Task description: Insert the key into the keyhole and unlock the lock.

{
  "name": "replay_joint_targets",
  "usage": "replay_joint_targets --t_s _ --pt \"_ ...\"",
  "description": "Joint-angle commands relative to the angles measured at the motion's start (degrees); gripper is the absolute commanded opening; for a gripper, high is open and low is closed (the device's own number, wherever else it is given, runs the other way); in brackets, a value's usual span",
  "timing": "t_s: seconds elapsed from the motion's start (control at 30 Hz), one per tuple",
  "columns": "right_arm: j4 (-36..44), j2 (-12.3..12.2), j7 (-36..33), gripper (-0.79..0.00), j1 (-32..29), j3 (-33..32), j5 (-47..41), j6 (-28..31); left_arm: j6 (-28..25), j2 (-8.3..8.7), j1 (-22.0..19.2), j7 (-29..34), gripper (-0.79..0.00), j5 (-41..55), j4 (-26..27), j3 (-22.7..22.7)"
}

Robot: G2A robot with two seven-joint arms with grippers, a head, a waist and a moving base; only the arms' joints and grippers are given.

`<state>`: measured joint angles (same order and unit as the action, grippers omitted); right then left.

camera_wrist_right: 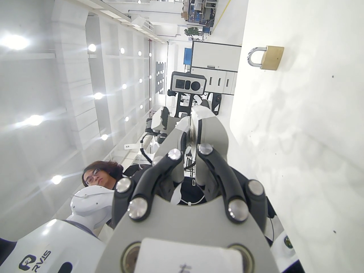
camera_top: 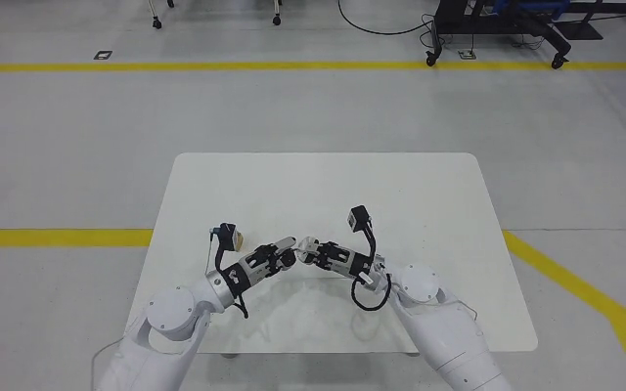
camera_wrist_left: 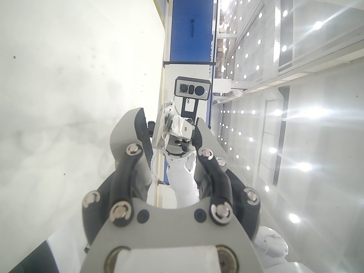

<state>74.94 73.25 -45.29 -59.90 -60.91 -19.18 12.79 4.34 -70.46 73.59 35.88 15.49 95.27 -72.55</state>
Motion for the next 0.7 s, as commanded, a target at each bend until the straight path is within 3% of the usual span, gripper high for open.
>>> replay_joint_targets --t_s 0.0,0.07,0.2,0.27,0.6,0.67 --pt "-0.20 0.02 -0.45 -0.785 0.21 0.18 0.12 -0.34 -0.17 0.02 0.20 -0.22 -0.440 0.07 -0.08 0.01" --pt "-0.32 0.07 -0.91 -0.785 0.42 0.40 0.00 -0.46 -0.30 0.05 0.33 -0.25 -0.465 0.16 -0.15 0.08" --pt "-0.74 0.13 -1.22 -0.785 0.70 0.58 -0.04 -0.63 -0.33 0.09 0.31 -0.16 -0.603 0.25 -0.22 0.20" --pt "-0.87 0.14 -1.12 -0.785 0.81 0.62 0.12 -0.64 -0.36 0.11 0.22 -0.25 -0.785 0.18 -0.24 0.28" --pt "-1.01 0.20 -0.98 -0.785 1.01 0.60 0.16 -0.61 -0.63 0.30 -0.30 -0.37 -0.785 -2.34 -0.69 0.97" --pt "-1.00 0.19 -1.06 -0.545 1.09 0.58 0.33 -0.61 -0.81 0.33 -0.21 -0.65 -0.785 -2.60 -0.73 0.98"
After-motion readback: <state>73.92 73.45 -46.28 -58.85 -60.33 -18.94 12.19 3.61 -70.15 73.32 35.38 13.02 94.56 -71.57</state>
